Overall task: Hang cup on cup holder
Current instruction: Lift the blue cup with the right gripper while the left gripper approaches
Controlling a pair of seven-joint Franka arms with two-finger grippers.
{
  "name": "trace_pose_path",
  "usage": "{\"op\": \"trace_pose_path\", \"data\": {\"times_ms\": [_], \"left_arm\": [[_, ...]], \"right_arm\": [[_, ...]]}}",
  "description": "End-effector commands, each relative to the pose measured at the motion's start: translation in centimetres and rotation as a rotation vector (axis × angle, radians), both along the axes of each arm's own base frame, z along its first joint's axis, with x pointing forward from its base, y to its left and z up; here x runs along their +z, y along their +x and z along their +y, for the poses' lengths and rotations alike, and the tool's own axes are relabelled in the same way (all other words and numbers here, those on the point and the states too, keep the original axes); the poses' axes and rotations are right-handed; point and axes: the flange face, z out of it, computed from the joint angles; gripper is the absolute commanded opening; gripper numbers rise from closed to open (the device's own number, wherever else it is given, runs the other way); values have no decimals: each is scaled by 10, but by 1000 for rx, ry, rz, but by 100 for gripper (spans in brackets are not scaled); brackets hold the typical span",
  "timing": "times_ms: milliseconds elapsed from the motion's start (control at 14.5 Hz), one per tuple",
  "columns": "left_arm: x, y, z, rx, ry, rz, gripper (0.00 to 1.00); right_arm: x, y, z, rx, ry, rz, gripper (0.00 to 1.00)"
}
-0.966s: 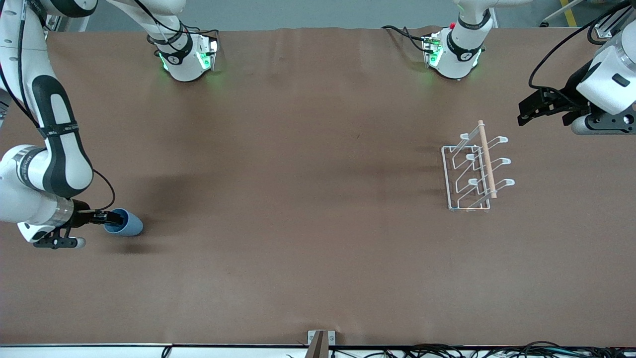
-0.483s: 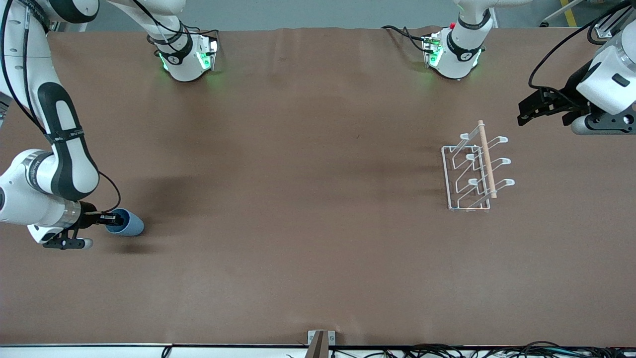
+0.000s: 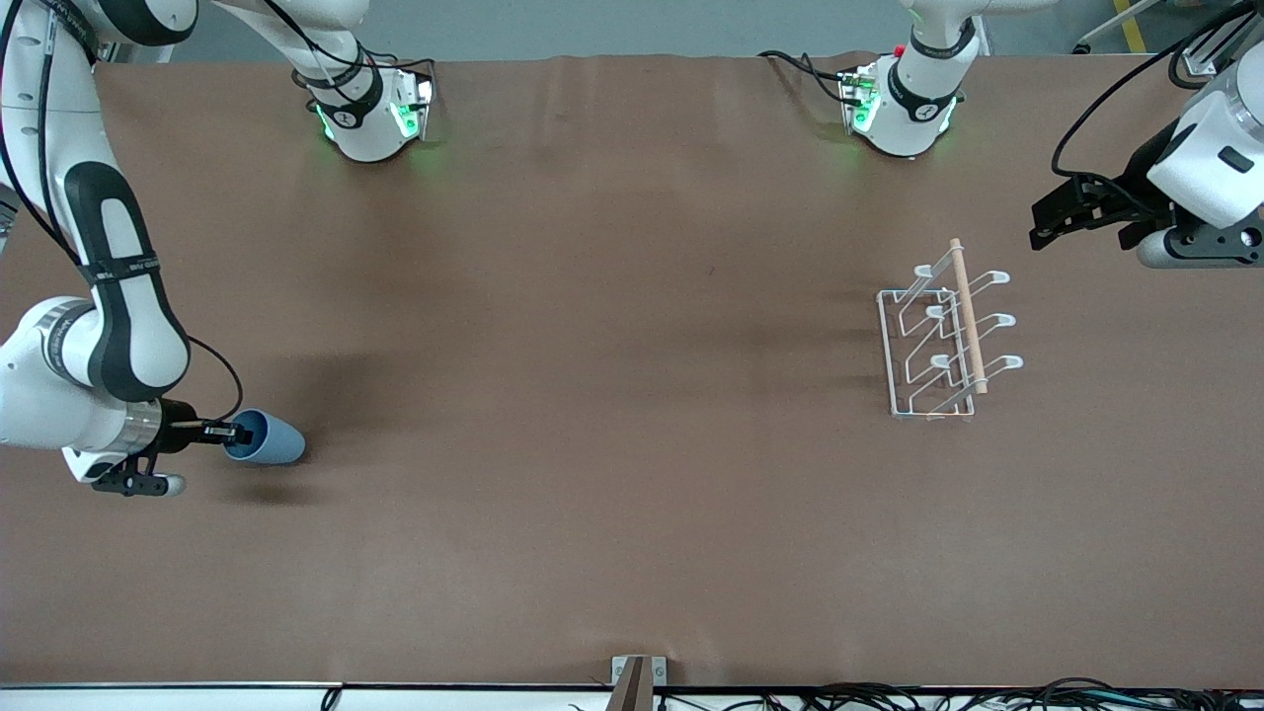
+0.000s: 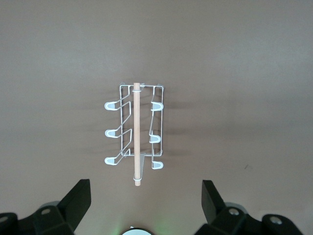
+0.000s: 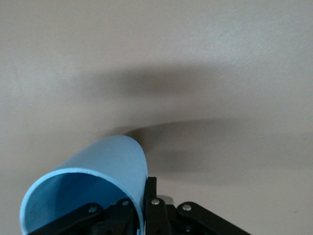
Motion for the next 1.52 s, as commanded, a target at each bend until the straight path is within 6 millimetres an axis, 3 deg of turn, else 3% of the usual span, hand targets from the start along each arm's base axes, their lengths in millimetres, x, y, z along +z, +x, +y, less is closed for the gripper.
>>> {"op": "trace_pose_path", "data": {"times_ms": [0, 276, 414, 621, 828, 966, 1448], "left_arm": [[-1, 5, 1, -37, -19, 10, 100], [-8, 9, 8, -48, -21, 21, 100], [-12, 12, 8, -48, -20, 26, 100], [-6, 15, -14, -87, -24, 11, 100], [4, 12, -69, -172, -44, -14, 100], [7, 2, -107, -233, -61, -20, 100], [28, -45, -273, -530, -126, -156, 100]], "right_arm": [[51, 4, 42, -17, 54, 17, 1], [106, 22, 140, -128, 104, 23, 1], [129, 23, 203, -189, 182, 40, 1], [167, 19, 275, -239, 362, 70, 1], [191, 12, 320, -279, 616, 135, 2], [201, 9, 336, -315, 752, 188, 3], [224, -5, 407, -407, 1102, 306, 2]]}}
